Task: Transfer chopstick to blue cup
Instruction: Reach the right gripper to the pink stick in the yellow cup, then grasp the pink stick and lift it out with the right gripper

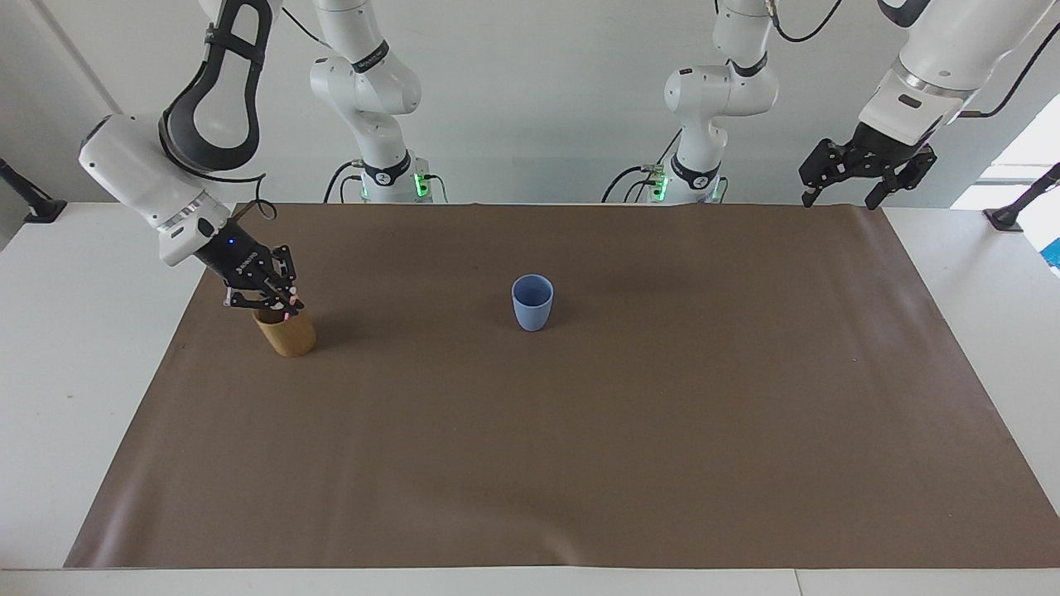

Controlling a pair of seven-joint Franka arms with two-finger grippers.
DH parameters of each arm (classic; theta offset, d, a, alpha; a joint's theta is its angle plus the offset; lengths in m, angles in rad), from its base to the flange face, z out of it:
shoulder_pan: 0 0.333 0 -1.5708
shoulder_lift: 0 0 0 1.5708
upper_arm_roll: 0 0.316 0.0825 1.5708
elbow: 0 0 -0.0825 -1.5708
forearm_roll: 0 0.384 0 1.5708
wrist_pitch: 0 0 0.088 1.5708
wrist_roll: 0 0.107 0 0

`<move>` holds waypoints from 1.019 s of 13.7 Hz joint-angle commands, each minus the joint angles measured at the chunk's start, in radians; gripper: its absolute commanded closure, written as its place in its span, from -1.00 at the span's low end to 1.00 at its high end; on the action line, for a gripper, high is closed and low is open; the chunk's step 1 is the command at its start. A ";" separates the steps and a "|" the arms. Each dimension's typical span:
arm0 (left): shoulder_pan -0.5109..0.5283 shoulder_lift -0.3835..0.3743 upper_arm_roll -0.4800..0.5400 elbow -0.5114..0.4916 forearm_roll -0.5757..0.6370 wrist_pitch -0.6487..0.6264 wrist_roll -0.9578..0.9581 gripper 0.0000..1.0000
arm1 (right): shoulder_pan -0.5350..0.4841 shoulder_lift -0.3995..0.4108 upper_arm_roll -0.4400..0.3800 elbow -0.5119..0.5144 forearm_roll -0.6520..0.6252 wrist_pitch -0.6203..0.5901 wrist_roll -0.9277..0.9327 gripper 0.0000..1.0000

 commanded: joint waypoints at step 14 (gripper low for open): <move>0.018 0.009 -0.013 0.021 0.011 -0.023 0.012 -1.00 | 0.061 0.000 0.019 0.300 -0.305 -0.190 0.597 1.00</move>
